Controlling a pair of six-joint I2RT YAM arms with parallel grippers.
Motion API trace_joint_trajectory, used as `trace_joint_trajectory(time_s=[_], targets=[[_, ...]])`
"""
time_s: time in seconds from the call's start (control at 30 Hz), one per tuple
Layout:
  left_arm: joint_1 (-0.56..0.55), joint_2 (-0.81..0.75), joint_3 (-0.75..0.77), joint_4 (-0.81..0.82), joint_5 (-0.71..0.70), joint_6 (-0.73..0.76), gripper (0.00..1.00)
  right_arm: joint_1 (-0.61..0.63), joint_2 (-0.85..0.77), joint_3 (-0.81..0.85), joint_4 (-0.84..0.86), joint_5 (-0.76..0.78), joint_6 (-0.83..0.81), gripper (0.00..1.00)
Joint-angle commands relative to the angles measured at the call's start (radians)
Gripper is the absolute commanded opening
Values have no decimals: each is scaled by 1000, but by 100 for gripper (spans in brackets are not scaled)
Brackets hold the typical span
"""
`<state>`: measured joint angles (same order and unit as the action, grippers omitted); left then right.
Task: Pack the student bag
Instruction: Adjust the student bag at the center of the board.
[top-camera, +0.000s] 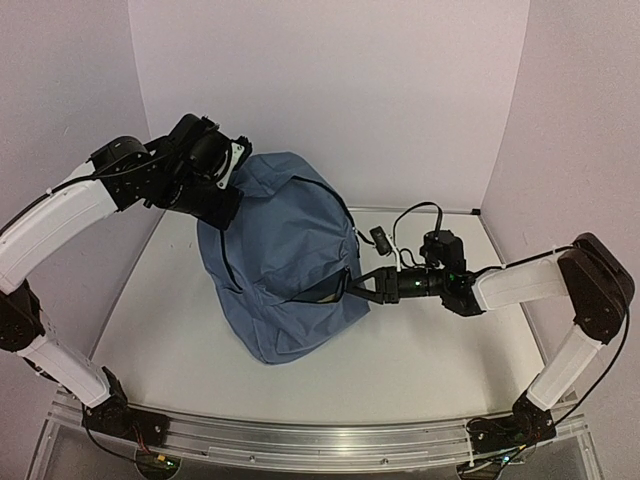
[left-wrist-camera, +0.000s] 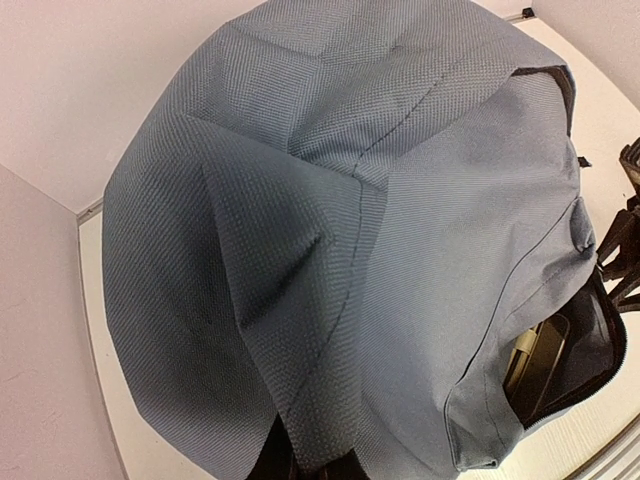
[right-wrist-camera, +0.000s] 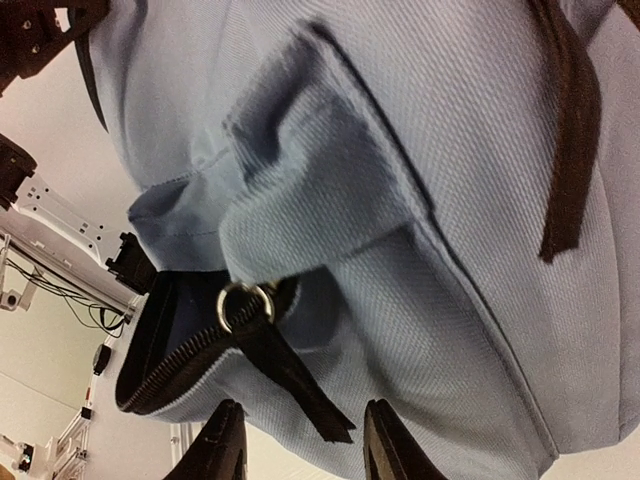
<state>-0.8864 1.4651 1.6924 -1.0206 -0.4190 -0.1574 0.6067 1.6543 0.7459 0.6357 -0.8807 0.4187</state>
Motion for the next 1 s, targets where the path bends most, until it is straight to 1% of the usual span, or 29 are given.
trace_joint_trajectory(time_s=[0.0, 0.07, 0.13, 0.2, 0.23, 0.37, 0.47, 0.57, 0.77, 0.87, 0.97], targets=[[11, -19, 6, 18, 4, -8, 0, 3, 22, 65, 25, -34, -20, 36], [12, -17, 6, 18, 6, -7, 0, 5, 34, 82, 10, -36, -31, 32], [12, -16, 7, 19, 9, -7, 0, 8, 44, 94, 0, -40, -33, 24], [12, -16, 6, 22, 14, -10, 0, 12, 44, 98, -4, -38, -30, 7], [12, -16, 4, 25, 21, -12, 0, 14, 39, 96, -4, -35, -26, 1], [12, -22, -5, 42, 51, -22, 0, 45, -36, 63, -18, 10, -4, 0], [12, -30, -8, 56, 90, -28, 0, 122, -100, 62, -133, 107, -24, 0], [12, -38, -5, 65, 126, -30, 0, 201, -129, 80, -219, 211, -23, 0], [12, -45, 3, 69, 163, -34, 0, 325, -111, 137, -343, 372, 14, 0], [11, -43, 6, 66, 171, -36, 0, 360, -70, 175, -373, 432, 40, 0], [12, -55, -9, 78, 147, -31, 0, 385, -50, 203, -387, 462, 61, 0]])
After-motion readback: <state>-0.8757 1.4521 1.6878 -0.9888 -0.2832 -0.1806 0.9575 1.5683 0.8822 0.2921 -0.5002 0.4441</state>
